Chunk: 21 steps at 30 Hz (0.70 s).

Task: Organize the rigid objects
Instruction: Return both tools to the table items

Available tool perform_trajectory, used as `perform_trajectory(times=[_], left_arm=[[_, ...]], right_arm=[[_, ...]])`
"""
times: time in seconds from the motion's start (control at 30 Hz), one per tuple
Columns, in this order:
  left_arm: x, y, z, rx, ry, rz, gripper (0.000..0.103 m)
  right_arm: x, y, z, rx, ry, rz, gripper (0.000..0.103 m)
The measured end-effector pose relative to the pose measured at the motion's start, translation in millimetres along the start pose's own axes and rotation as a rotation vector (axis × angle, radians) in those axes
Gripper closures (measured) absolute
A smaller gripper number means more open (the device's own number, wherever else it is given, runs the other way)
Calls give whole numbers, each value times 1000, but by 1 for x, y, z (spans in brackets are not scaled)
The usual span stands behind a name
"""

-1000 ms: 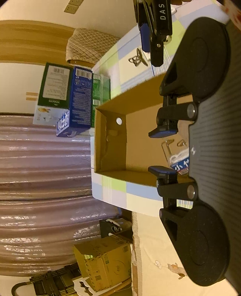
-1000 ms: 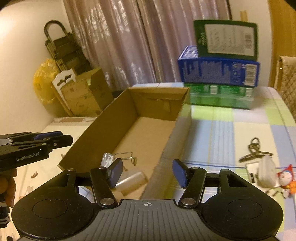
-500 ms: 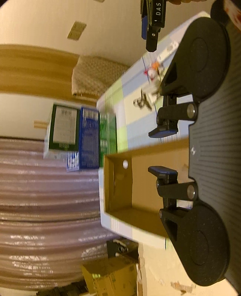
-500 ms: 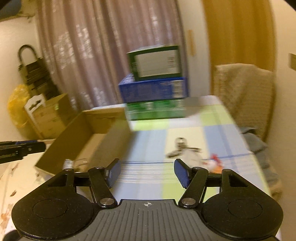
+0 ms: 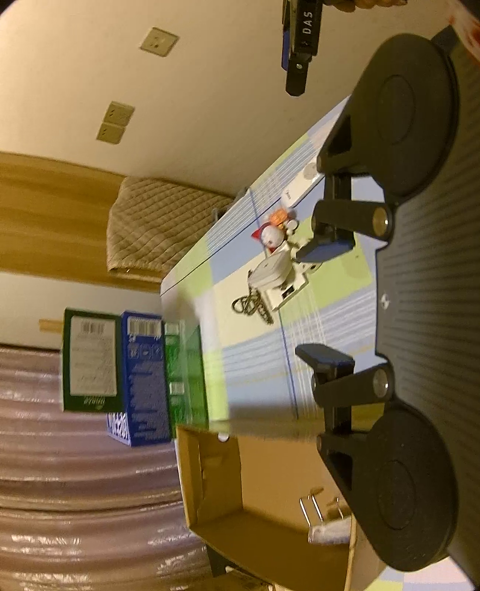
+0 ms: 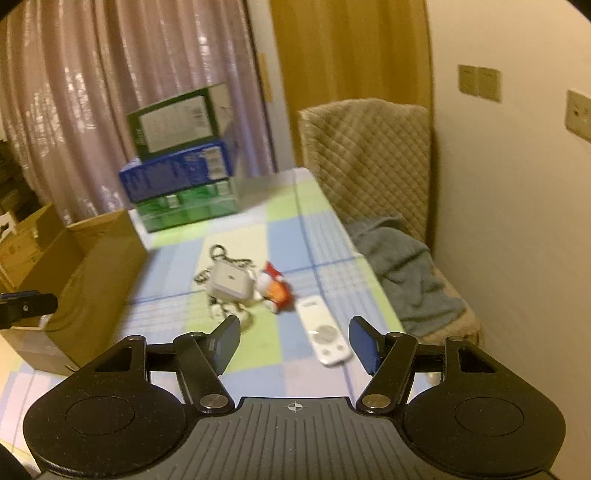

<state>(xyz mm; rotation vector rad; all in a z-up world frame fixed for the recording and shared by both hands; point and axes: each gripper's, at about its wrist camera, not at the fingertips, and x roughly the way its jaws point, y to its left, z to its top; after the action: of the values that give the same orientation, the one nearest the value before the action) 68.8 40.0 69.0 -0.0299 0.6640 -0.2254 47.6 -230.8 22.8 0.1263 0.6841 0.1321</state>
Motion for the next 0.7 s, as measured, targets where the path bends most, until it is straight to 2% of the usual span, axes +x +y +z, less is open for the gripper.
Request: perform_trajectory(times=[0.13,0.3,0.53,0.7], left_arm=[[17,-13,-6,44,24,-9,43],[35,-17,-9,47,35,-8,26],[66,-23,-11,61,56,-12,23],[91,-27,-15,71,82,-10,19]], right_arm=[[6,-19,-8,-8,25,-12,40],[19,-35,-12,12,52,-13,40],[42,-41,-13,-26,76,11,40],[63,-43,-11,-69,78,60,40]])
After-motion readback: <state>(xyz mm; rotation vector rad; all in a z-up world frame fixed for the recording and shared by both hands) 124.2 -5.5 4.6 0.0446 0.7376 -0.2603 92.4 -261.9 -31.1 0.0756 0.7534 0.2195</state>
